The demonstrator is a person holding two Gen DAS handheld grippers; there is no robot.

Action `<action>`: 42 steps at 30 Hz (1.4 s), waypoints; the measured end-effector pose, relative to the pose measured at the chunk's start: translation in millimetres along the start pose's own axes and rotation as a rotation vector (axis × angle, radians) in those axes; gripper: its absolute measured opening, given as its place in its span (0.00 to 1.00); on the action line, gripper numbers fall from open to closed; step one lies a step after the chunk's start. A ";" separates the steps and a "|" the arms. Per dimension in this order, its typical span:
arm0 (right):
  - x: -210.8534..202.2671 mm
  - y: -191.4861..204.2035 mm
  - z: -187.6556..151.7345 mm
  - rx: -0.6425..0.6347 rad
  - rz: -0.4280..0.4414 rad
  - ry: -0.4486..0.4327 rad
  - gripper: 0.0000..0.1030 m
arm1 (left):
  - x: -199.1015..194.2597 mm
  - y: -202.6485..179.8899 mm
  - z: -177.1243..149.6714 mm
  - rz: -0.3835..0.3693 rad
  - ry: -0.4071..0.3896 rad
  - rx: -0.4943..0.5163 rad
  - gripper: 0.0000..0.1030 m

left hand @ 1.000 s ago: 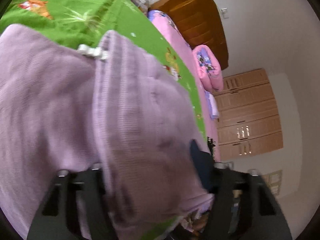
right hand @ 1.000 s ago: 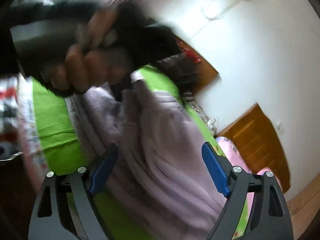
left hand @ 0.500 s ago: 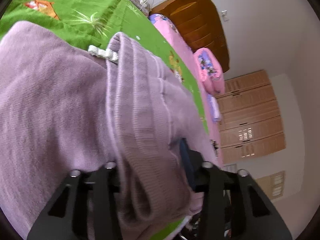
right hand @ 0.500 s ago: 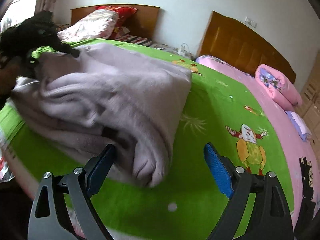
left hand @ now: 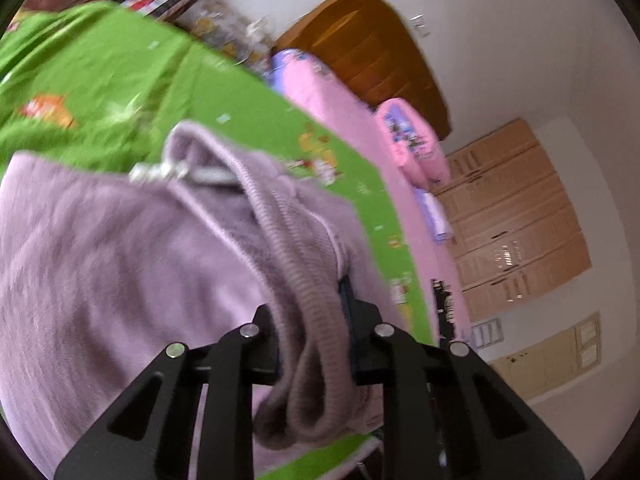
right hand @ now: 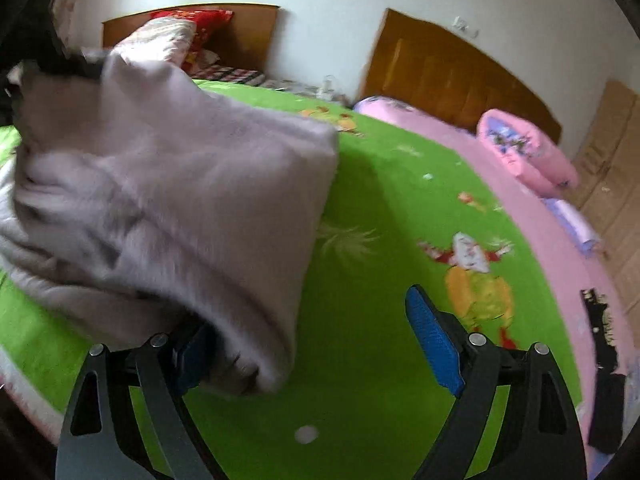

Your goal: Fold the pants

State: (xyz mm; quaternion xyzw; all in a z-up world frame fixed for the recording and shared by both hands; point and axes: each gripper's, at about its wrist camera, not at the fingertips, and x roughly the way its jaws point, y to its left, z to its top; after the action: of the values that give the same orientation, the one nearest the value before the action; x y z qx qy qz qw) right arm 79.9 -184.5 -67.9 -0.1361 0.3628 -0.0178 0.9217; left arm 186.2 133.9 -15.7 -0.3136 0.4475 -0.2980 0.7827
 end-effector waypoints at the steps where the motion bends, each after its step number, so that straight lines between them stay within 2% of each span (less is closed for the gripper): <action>1: 1.6 1.4 -0.2 -0.011 -0.009 0.003 0.81 | -10.7 -9.5 4.9 -0.037 -0.023 0.010 0.19; 3: -2.2 5.3 -0.7 -0.034 -0.013 0.001 0.81 | -35.8 -19.3 11.4 -0.066 -0.077 0.023 0.18; 4: -6.5 6.7 -0.1 -0.038 -0.006 -0.006 0.81 | -61.9 -22.4 14.0 -0.068 -0.125 0.031 0.18; 6: -23.4 12.8 4.3 -0.071 0.008 -0.072 0.84 | -105.5 -18.0 11.6 -0.043 -0.194 0.053 0.18; 8: -30.9 23.1 5.3 -0.126 0.006 -0.116 0.85 | -133.0 4.4 2.0 0.008 -0.215 0.047 0.18; 9: -29.0 26.2 5.7 -0.153 0.004 -0.122 0.87 | -136.6 28.9 -6.3 0.033 -0.201 -0.002 0.18; 11: -14.0 34.1 0.2 -0.196 0.000 -0.081 0.87 | -121.6 79.1 -27.1 0.081 -0.156 -0.124 0.19; 13: -8.6 30.6 -2.2 -0.181 0.014 -0.074 0.87 | -101.3 112.5 -44.4 0.110 -0.137 -0.203 0.19; 15: -9.4 29.3 -0.1 -0.182 0.013 -0.065 0.87 | -102.3 126.6 -53.0 0.011 -0.189 -0.250 0.19; 19: -23.6 27.4 1.6 -0.168 -0.031 -0.100 0.87 | -107.8 104.6 -48.9 0.015 -0.198 -0.172 0.19; 21: -20.8 19.4 -2.0 -0.134 -0.026 -0.063 0.87 | -102.1 101.1 -46.3 0.018 -0.177 -0.144 0.20; 23: -11.3 18.6 -8.6 -0.131 -0.005 -0.014 0.87 | -87.9 114.7 -48.7 0.038 -0.146 -0.171 0.21; 26: -10.4 16.5 -3.6 -0.147 0.013 -0.016 0.88 | -89.1 140.2 -56.1 -0.044 -0.166 -0.233 0.24; 27: -10.4 16.1 -2.7 -0.151 0.022 -0.015 0.88 | -90.0 140.4 -57.7 -0.045 -0.168 -0.226 0.25; 29: -6.3 12.8 -4.7 -0.136 0.073 -0.003 0.89 | -90.8 136.8 -58.1 -0.044 -0.161 -0.200 0.32; 31: -0.7 -2.8 -4.9 -0.064 0.199 0.015 0.89 | -96.2 131.6 -60.0 -0.048 -0.156 -0.195 0.47; 33: -5.5 -14.0 -5.5 -0.036 0.279 0.026 0.89 | -119.8 117.6 -62.2 0.031 -0.193 -0.173 0.76; 34: -14.9 -17.9 -7.6 -0.069 0.341 0.025 0.89 | -140.0 106.2 -64.4 0.111 -0.248 -0.138 0.78; 36: -32.7 -18.9 -11.7 -0.139 0.447 0.009 0.89 | -165.4 89.9 -64.6 0.174 -0.305 -0.089 0.78; 39: -52.5 -38.9 9.3 -0.081 0.623 -0.083 0.89 | -175.4 47.8 -51.1 0.143 -0.326 0.021 0.78; 42: -38.4 -44.5 62.1 0.014 0.798 -0.166 0.90 | -140.6 5.5 -35.3 0.102 -0.254 0.150 0.78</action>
State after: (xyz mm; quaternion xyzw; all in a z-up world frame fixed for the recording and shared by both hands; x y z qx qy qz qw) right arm 96.3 -207.5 12.8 0.0207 0.3113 0.3497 0.8834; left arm 96.5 234.5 38.1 -0.2661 0.3365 -0.2484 0.8685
